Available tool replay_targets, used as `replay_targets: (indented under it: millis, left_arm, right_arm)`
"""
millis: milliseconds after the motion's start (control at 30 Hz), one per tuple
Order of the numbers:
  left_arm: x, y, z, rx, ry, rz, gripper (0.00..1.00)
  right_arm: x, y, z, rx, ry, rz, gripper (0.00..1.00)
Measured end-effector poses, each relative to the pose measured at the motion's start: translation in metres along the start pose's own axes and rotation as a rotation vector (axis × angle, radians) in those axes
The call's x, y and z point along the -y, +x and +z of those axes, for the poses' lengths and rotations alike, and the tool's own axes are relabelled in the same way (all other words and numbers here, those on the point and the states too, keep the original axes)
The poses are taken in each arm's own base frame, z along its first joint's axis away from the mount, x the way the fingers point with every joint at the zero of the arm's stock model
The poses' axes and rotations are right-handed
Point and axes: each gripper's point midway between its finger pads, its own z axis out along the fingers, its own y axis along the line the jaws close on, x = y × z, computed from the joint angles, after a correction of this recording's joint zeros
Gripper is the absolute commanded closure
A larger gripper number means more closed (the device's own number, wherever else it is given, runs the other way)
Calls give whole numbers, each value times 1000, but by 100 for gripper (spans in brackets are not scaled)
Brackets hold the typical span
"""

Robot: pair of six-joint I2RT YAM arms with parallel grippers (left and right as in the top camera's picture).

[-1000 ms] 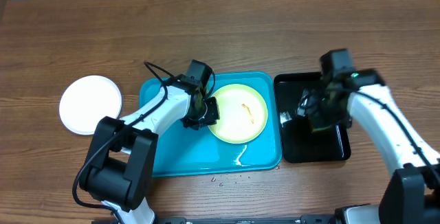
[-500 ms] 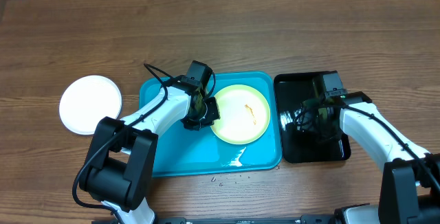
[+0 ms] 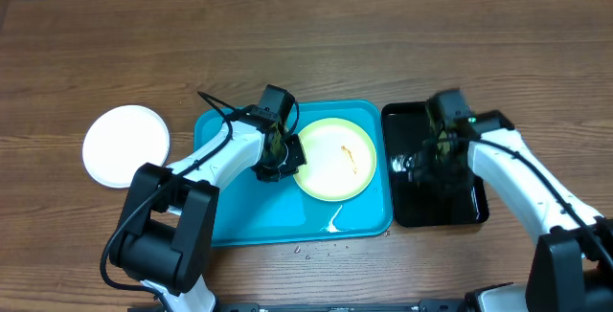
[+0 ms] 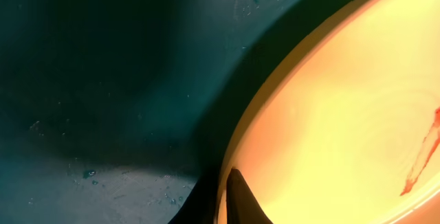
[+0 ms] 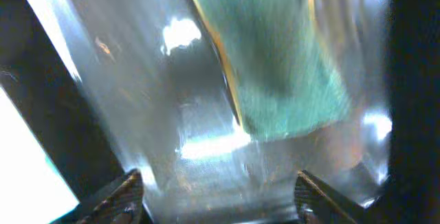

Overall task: Clean dirty plates on tray and stack at the side
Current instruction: 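Grasp the sponge in the black tray and scrub it, right gripper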

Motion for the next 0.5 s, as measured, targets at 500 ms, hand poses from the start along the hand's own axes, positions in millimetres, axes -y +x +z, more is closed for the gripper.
replay_targets:
  millis: [500]
  left_arm:
    - [-1, -11, -4, 50, -9, -23, 55]
  right_arm:
    - [19, -41, 18, 236, 114, 21, 26]
